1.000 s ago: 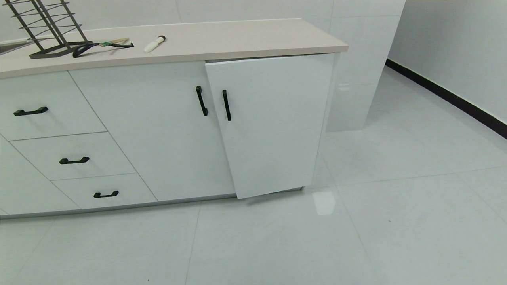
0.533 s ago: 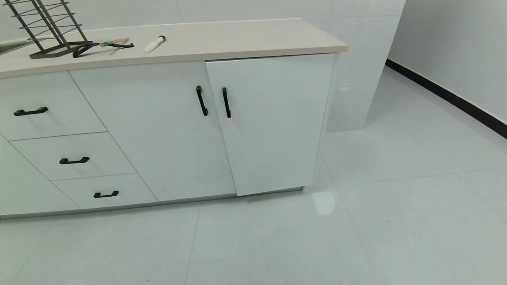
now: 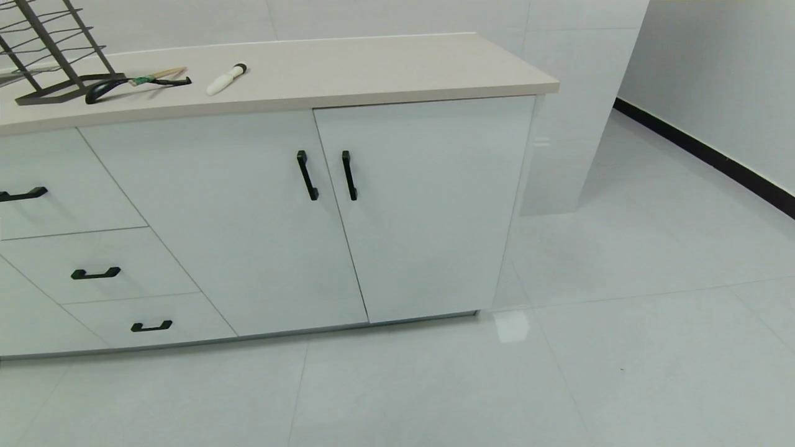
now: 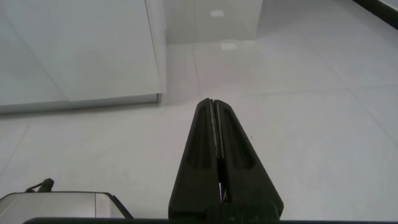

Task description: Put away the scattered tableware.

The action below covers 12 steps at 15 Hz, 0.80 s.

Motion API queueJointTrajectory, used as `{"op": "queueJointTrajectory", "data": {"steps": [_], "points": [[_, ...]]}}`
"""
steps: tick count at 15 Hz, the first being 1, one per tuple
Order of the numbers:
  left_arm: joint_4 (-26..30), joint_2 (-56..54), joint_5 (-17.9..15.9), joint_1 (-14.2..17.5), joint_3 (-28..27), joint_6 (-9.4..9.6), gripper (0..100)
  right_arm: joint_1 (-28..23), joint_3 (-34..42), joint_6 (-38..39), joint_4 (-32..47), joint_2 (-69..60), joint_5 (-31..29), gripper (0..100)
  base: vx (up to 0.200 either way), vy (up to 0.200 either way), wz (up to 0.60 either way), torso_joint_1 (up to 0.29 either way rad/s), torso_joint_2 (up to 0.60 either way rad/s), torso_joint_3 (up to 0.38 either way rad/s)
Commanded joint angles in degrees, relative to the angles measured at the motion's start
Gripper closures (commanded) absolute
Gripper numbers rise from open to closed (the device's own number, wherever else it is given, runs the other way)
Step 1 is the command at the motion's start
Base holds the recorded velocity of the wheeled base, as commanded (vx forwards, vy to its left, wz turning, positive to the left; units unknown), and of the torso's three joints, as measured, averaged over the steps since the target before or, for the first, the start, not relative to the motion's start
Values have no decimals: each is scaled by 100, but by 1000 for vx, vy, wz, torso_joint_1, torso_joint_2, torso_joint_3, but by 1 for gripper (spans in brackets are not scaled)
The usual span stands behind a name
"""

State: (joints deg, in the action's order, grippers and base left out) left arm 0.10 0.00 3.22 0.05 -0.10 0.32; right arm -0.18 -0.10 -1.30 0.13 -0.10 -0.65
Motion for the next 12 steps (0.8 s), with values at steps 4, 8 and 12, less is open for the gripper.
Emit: {"op": "queueJointTrajectory", "data": {"steps": [4,8,12], "points": [[-1,0,3,4,1,-14,0,1,1,16,4,19,3,100,0,200,0,4,2,7],[-1,0,3,4,1,-23,0,1,1,25,4,19,3,100,0,200,0,6,5,-1],[-1,0,3,4,1,-32,0,1,1,25,4,19,-14,100,0,200,0,0,4,6]]}}
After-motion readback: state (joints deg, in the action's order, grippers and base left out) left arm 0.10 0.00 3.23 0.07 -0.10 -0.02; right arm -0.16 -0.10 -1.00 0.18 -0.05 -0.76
